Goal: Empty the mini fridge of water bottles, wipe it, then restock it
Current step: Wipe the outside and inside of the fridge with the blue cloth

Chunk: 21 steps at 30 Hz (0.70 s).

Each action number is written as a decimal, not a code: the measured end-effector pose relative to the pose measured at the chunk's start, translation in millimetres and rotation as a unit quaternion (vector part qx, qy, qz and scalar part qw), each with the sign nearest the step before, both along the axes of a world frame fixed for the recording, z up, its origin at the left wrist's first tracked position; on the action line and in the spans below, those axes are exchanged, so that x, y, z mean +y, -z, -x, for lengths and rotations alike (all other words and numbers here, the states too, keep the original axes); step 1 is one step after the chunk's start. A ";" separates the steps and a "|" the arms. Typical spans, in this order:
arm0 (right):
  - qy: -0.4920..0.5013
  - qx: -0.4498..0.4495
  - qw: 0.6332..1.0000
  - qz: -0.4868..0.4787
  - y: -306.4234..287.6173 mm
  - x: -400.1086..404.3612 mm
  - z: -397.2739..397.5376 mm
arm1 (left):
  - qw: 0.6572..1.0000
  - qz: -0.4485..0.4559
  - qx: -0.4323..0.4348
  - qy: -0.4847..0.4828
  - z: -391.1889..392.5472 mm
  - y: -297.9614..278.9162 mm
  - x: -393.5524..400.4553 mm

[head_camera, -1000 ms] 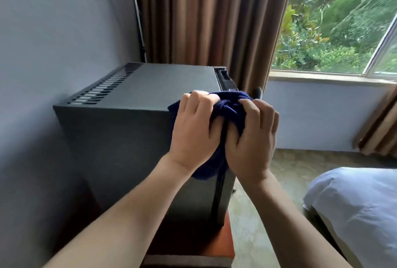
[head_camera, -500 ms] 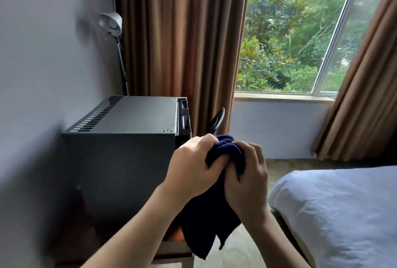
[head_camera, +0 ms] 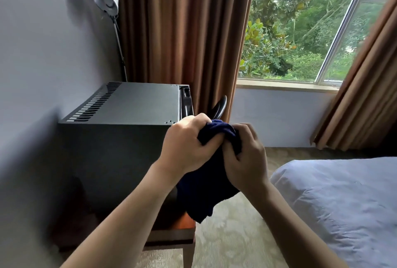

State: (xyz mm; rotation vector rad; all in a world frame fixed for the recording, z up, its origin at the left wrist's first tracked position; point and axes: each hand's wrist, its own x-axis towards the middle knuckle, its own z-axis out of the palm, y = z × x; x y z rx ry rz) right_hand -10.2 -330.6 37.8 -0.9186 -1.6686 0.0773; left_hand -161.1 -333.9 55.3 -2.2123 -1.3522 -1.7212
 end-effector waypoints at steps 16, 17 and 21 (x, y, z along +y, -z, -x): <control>-0.035 -0.259 0.941 0.216 23.2 201.5 60.0 | 0.934 0.225 0.120 -0.252 52.2 42.9 177.1; -0.047 -0.263 0.936 0.228 28.9 211.6 62.1 | 0.919 0.248 0.132 -0.276 54.2 50.4 186.4; -0.077 -0.267 0.940 0.198 34.9 253.8 69.4 | 0.865 0.307 0.144 -0.369 55.7 55.6 220.6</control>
